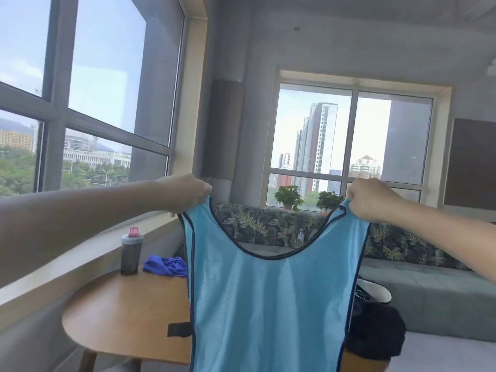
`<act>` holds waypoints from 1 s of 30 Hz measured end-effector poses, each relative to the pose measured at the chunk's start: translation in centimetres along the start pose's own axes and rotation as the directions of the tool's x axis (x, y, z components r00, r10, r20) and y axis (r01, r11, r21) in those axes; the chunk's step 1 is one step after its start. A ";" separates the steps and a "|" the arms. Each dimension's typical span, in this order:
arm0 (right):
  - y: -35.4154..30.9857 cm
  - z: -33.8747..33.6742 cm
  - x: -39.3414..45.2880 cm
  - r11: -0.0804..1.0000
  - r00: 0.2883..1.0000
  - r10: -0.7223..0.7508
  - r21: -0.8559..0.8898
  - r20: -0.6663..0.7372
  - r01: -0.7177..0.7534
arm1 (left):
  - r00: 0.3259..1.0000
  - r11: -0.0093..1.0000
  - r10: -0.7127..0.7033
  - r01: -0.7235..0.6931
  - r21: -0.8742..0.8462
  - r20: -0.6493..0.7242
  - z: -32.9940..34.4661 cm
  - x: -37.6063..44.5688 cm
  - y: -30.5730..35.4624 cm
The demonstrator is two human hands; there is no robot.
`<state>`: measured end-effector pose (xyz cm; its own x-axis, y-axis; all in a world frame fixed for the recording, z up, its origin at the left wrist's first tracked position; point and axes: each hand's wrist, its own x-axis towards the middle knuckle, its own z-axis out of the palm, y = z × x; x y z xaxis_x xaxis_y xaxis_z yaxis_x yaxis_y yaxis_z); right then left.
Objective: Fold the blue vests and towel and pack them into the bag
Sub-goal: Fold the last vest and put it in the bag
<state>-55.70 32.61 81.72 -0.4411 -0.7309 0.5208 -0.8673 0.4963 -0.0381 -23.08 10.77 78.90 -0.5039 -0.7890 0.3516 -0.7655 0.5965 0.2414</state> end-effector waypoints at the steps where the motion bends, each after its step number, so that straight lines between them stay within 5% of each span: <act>1: -0.2 0.3 -0.1 1.000 1.000 0.008 0.012 -0.020 -0.008 | 0.998 0.985 -0.064 0.061 -0.159 -0.014 -0.4 -0.2 0.0; 2: -0.3 0.7 0.0 0.999 0.999 0.004 0.040 -0.040 -0.002 | 0.995 0.972 -0.088 0.075 -0.225 -0.048 -0.5 -1.1 0.3; 6: -0.3 2.0 -0.4 0.997 1.000 -0.022 0.068 -0.009 0.022 | 0.993 0.998 -0.066 0.065 0.019 0.094 -0.2 -0.6 -0.3; 10: -0.1 3.5 -1.6 0.992 1.000 -0.026 0.121 0.001 0.026 | 0.963 0.975 -0.118 0.158 -0.154 0.240 1.4 -0.4 -1.3; 13: 0.2 5.7 -2.7 0.974 0.992 -0.040 0.219 -0.117 0.065 | 0.951 0.961 -0.028 0.111 -0.255 0.306 3.7 -0.6 -1.9; 21: 1.0 13.1 -2.8 0.961 0.943 -0.266 -0.127 -0.202 0.244 | 0.980 0.960 0.181 -0.193 0.202 0.077 8.8 0.2 -2.2; 30: 0.0 22.1 1.3 0.912 0.930 -0.349 -0.273 -0.118 0.308 | 0.974 0.929 0.210 -0.227 0.292 0.089 15.2 4.9 -4.5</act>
<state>-61.42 21.25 63.53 -0.0801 -0.7971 0.5984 -0.8634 0.3555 0.3580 -28.22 1.97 65.83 -0.6871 -0.6559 0.3124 -0.7135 0.6904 -0.1198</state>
